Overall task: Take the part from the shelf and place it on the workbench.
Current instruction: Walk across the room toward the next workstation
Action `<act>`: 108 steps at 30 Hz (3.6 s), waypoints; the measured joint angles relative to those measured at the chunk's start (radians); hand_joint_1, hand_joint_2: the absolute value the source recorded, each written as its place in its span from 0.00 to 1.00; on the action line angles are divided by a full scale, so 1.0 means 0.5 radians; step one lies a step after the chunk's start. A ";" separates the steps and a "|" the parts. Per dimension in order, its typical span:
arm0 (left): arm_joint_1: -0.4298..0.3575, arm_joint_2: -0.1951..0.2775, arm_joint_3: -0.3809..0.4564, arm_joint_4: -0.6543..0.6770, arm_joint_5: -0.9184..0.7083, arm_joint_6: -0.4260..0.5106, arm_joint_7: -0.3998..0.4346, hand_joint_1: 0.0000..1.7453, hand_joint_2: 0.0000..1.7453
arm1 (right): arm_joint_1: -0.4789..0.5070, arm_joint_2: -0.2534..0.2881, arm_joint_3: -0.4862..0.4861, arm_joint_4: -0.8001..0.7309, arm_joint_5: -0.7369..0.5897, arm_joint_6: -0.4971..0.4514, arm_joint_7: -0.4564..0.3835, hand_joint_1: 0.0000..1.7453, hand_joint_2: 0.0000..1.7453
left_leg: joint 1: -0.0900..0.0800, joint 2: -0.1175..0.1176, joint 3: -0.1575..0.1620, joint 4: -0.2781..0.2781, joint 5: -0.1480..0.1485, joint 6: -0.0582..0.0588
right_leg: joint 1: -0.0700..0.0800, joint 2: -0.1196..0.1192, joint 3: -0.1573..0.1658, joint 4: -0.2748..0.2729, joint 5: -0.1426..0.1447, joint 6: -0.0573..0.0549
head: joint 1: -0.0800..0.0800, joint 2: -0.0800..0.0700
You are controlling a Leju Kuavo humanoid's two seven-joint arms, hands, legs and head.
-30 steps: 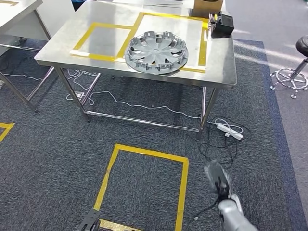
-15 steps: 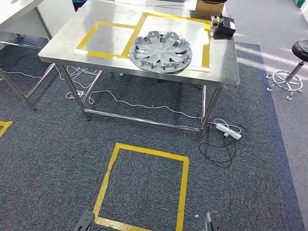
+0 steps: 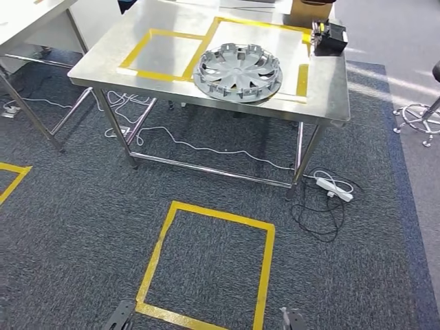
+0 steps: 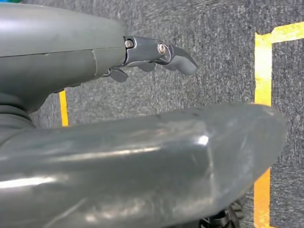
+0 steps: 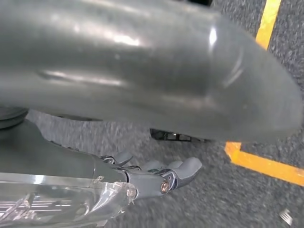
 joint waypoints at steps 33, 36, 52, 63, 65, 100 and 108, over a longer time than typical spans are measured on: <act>-0.015 -0.022 0.000 -0.001 -0.038 -0.011 0.018 0.00 0.00 | 0.003 0.007 0.014 0.012 0.076 -0.029 0.052 0.00 0.00 | -0.024 -0.116 -0.016 0.042 -0.026 -0.005 | 0.018 0.104 0.079 -0.151 0.033 -0.075 | -0.010 0.000; -0.006 -0.022 0.000 -0.001 -0.038 -0.010 0.018 0.00 0.00 | -0.002 0.007 0.014 0.013 0.083 -0.031 0.060 0.00 0.00 | -0.015 -0.155 -0.036 0.034 -0.013 -0.045 | 0.023 0.059 0.089 -0.166 0.036 -0.104 | -0.011 0.000; -0.009 -0.032 0.000 -0.001 -0.037 -0.004 0.018 0.00 0.00 | -0.004 0.006 0.008 0.013 0.094 -0.031 0.073 0.00 0.00 | -0.044 0.195 -0.020 0.036 -0.033 0.004 | 0.046 -0.276 0.138 -0.172 -0.020 -0.071 | -0.040 0.000; -0.004 -0.036 0.000 0.000 -0.038 -0.002 0.018 0.00 0.00 | 0.009 0.006 0.008 0.019 0.107 -0.018 0.098 0.00 0.00 | -0.039 -0.106 -0.025 0.043 -0.020 0.016 | 0.015 0.113 0.078 -0.122 0.015 -0.077 | -0.023 0.000; -0.003 -0.036 0.000 0.000 -0.039 -0.005 0.018 0.00 0.00 | 0.010 0.006 0.008 0.023 0.112 -0.017 0.105 0.00 0.00 | -0.031 -0.155 -0.045 0.040 -0.006 -0.013 | 0.016 0.134 0.097 -0.165 0.016 -0.084 | -0.024 0.000; 0.016 -0.043 0.000 0.000 -0.056 -0.008 0.037 0.00 0.00 | 0.023 0.003 0.007 0.031 0.174 -0.050 0.150 0.00 0.00 | -0.036 0.031 -0.147 0.227 -0.120 -0.053 | 0.032 -0.020 0.108 -0.178 0.031 -0.145 | -0.047 0.000; 0.001 -0.050 0.000 0.000 -0.055 -0.005 0.035 0.00 0.00 | 0.023 -0.001 0.007 0.032 0.206 -0.065 0.151 0.00 0.00 | -0.051 0.248 -0.070 0.164 -0.057 -0.042 | 0.055 -0.237 0.118 -0.175 0.010 -0.140 | -0.059 0.000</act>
